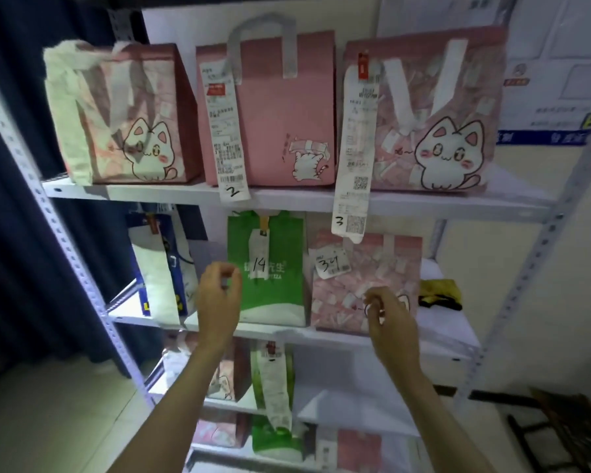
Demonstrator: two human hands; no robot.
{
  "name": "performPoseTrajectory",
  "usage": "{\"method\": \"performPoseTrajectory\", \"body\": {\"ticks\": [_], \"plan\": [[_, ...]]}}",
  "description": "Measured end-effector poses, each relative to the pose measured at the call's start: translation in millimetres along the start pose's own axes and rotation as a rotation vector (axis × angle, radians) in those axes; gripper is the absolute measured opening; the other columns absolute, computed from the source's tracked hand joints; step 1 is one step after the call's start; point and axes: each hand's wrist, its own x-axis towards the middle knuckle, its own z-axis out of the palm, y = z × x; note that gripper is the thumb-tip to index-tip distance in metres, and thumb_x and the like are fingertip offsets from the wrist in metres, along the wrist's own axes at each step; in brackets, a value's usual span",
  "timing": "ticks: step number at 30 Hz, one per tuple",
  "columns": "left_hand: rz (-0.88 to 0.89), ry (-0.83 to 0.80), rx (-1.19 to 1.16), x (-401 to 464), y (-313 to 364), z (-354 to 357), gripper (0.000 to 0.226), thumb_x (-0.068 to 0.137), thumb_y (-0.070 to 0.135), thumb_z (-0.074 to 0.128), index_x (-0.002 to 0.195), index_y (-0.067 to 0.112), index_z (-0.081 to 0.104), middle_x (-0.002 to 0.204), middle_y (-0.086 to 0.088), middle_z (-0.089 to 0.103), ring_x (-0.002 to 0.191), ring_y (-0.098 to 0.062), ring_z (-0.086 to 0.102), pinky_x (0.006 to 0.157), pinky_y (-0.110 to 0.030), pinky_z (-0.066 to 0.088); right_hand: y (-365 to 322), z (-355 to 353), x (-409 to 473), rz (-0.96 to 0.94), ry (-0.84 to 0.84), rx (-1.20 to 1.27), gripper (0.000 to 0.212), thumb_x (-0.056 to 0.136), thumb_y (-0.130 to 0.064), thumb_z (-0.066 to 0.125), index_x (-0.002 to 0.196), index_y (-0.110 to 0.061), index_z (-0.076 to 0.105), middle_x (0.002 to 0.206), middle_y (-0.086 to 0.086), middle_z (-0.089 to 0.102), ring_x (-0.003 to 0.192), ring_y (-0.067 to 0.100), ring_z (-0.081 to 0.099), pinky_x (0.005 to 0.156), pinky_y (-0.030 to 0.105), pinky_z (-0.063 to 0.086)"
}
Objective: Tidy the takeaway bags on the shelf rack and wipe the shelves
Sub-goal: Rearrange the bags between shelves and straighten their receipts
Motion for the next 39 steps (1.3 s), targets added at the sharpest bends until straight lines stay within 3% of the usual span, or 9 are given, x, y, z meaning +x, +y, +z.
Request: {"method": "performPoseTrajectory", "body": {"ticks": [4,7,13,18,25,29,31,35,39], "plan": [[-0.062,-0.132,0.053,-32,-35,-12,0.007,0.098,0.014,0.062,0.093,0.018,0.061,0.091,0.007,0.062,0.086,-0.013,0.06,0.072,-0.021,0.045,8,31,-41,0.07,-0.124,-0.002,0.012,0.098,-0.009,0.059,0.102,-0.019,0.063,0.089,-0.006,0.07,0.072,0.014,0.064,0.06,0.03,0.053],[-0.108,-0.253,0.062,-45,-63,-22,0.007,0.098,0.016,0.062,0.092,0.021,0.062,0.091,0.009,0.066,0.088,-0.008,0.062,0.073,-0.026,0.049,7,52,-68,0.087,-0.277,0.023,0.015,0.097,-0.007,0.062,0.098,-0.021,0.063,0.086,-0.007,0.069,0.07,0.011,0.063,0.06,0.016,0.046],[-0.248,-0.42,0.031,-71,-135,-34,0.011,0.099,0.02,0.063,0.089,0.024,0.062,0.086,0.007,0.068,0.082,-0.011,0.065,0.073,-0.036,0.056,0,98,-119,0.267,-0.486,0.061,0.019,0.096,-0.005,0.06,0.097,-0.023,0.064,0.089,-0.009,0.071,0.078,0.011,0.069,0.068,0.032,0.058],[-0.341,-0.529,0.027,-104,-177,-36,0.021,0.098,0.018,0.063,0.082,0.031,0.059,0.084,0.009,0.067,0.082,-0.008,0.064,0.071,-0.027,0.052,1,127,-159,0.435,-0.53,0.083,0.034,0.096,-0.001,0.06,0.092,-0.035,0.063,0.085,-0.007,0.074,0.073,0.008,0.071,0.065,0.023,0.057],[-0.534,-0.655,-0.002,-136,-233,-13,0.022,0.096,0.009,0.064,0.08,0.025,0.064,0.087,0.004,0.069,0.086,-0.018,0.066,0.078,-0.032,0.055,32,174,-199,0.587,-0.62,0.078,0.037,0.095,-0.015,0.056,0.093,-0.051,0.063,0.087,-0.007,0.075,0.084,0.015,0.072,0.075,0.04,0.059],[-0.567,-0.703,0.017,-147,-264,16,0.018,0.094,0.008,0.064,0.083,0.023,0.063,0.087,0.006,0.068,0.087,-0.019,0.065,0.086,-0.045,0.056,53,209,-203,0.637,-0.617,0.113,0.023,0.099,-0.019,0.056,0.102,-0.04,0.064,0.089,-0.005,0.074,0.078,0.013,0.071,0.078,0.048,0.06],[-0.584,-0.682,0.012,-151,-276,33,0.009,0.095,0.012,0.065,0.097,0.02,0.061,0.097,0.002,0.068,0.095,-0.023,0.065,0.089,-0.046,0.055,65,231,-203,0.659,-0.609,0.141,0.023,0.102,-0.013,0.057,0.122,-0.023,0.062,0.095,0.0,0.073,0.078,0.017,0.07,0.074,0.042,0.06],[-0.588,-0.649,-0.042,-159,-299,75,0.039,0.098,0.018,0.065,0.135,0.018,0.053,0.128,0.004,0.059,0.117,-0.018,0.058,0.101,-0.04,0.051,92,272,-199,0.779,-0.494,0.279,0.045,0.1,-0.003,0.056,0.141,-0.022,0.051,0.127,0.006,0.064,0.102,0.021,0.061,0.072,0.022,0.047],[-0.608,-0.638,-0.191,-167,-324,108,0.026,0.1,0.019,0.061,0.126,0.023,0.064,0.122,0.003,0.069,0.109,-0.02,0.066,0.084,-0.028,0.058,101,300,-199,0.787,-0.488,0.37,0.042,0.101,-0.007,0.058,0.139,-0.025,0.054,0.117,-0.006,0.063,0.1,0.013,0.064,0.067,0.011,0.051]]}}
